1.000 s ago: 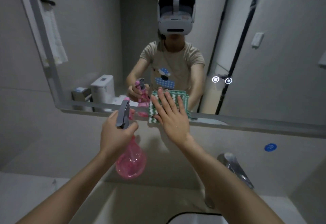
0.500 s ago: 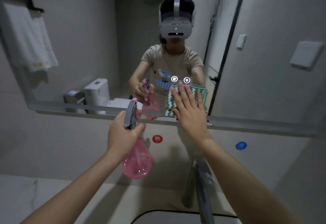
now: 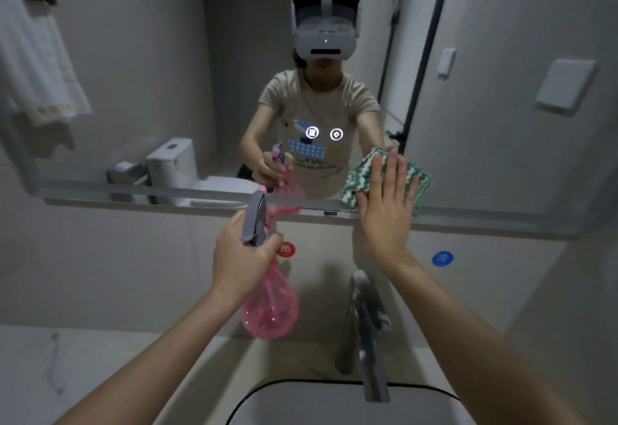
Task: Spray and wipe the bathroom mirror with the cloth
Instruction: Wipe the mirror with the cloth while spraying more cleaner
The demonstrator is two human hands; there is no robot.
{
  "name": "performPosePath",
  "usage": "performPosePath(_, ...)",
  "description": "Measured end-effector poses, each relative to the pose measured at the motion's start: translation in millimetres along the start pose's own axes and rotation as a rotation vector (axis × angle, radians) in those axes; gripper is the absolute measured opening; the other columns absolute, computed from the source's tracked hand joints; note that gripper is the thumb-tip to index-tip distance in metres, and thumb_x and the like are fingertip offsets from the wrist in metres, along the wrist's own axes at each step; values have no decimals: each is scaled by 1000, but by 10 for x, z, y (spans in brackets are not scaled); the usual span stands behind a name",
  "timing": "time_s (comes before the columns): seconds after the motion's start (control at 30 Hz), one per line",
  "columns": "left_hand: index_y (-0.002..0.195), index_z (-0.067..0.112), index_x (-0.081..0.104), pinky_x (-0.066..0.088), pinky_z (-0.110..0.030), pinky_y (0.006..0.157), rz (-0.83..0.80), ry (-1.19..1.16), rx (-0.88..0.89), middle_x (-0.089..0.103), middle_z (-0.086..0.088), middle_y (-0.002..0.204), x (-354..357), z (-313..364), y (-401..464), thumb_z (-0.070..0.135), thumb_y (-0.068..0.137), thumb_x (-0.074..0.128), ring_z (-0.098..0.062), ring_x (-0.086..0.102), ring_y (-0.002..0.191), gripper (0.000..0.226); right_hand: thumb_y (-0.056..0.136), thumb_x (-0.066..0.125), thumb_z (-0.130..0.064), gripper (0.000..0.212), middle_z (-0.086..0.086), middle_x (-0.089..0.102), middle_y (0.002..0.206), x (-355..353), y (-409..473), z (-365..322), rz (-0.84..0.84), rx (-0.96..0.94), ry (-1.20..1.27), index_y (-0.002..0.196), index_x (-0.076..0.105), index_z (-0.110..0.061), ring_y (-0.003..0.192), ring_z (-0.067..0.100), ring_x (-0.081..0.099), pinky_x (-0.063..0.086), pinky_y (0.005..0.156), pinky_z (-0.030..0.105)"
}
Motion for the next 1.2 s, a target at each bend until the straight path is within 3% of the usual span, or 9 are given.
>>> performPosePath(0.13, 59, 26, 55, 50, -50, 56, 64, -52, -121, 49, 2, 51, -268, -253, 41, 20, 59, 61, -24, 52, 54, 9, 95, 34, -39, 75, 2, -27, 154, 179, -145, -382, -31, -66, 24, 149, -14, -20, 143, 21, -16, -6, 116, 46)
performPosePath(0.3, 78, 23, 65, 55, -46, 55, 80, -132, -209, 59, -3, 57, -672, -517, 82, 15, 62, 60, -17, 56, 49, 18, 95, 36, -39, 75, 2, -25, 155, 401, -269, -1066, -74, -181, 61, 149, -13, -21, 144, 22, -15, -6, 116, 47)
performPosePath(0.4, 75, 23, 64, 55, -41, 55, 112, -156, -253, 59, -1, 57, -946, -657, 145, 13, 62, 60, -18, 57, 50, 17, 96, 34, -38, 71, 3, -22, 156, 494, -253, -1548, -93, -274, 80, 150, -10, -21, 145, 23, -11, -7, 116, 47)
performPosePath(0.5, 68, 20, 60, 52, -38, 54, 159, -155, -281, 54, 6, 47, -1229, -780, 201, 5, 70, 64, -15, 53, 47, 15, 97, 45, -31, 70, 4, -11, 157, 572, -218, -2080, -93, -390, 116, 151, 2, -19, 146, 22, -5, -5, 117, 47)
performPosePath(0.67, 69, 18, 59, 51, -37, 52, 186, -126, -280, 55, 5, 46, -1735, -940, 257, 10, 66, 63, -18, 54, 47, 9, 92, 59, -21, 65, 5, 14, 156, 640, -171, -2789, -73, -440, 158, 148, 26, -15, 145, 21, 7, 3, 117, 48)
performPosePath(0.83, 68, 20, 56, 49, -39, 51, 192, -99, -254, 50, 8, 44, -2146, -1138, 327, 14, 64, 60, -20, 51, 47, 9, 92, 57, -23, 71, 1, 5, 158, 737, -131, -3221, -121, -459, 117, 150, 16, -17, 145, 20, -8, -5, 117, 46)
performPosePath(1.0, 66, 23, 50, 38, -24, 40, 161, -9, -147, 46, 11, 42, -2237, -1173, 429, 10, 67, 60, -4, 40, 37, 17, 94, 43, -28, 62, 5, 10, 158, 706, -118, -3220, -80, -493, 15, 150, 18, -18, 145, 21, -8, -2, 117, 46)
performPosePath(1.1, 63, 23, 47, 44, -36, 42, 185, 51, -75, 44, 6, 46, -2118, -1140, 449, -3, 73, 65, -15, 44, 42, 33, 92, 49, -25, 65, 4, 18, 157, 622, -80, -3093, -56, -590, -45, 150, 20, -18, 146, 21, 2, 4, 117, 44)
performPosePath(1.2, 67, 7, 52, 49, -53, 46, 176, 55, -25, 51, -18, 54, -1875, -1098, 414, 1, 72, 69, -41, 54, 50, 19, 90, 56, -21, 69, 2, 22, 156, 514, -9, -2814, -42, -656, -77, 149, 21, -17, 144, 19, 13, 6, 117, 43)
Point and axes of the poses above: each hand's wrist, its own y-axis towards the middle knuckle, its own x-axis out of the palm, z = x × y, the point moved 3 cm from there along y, towards the middle knuckle
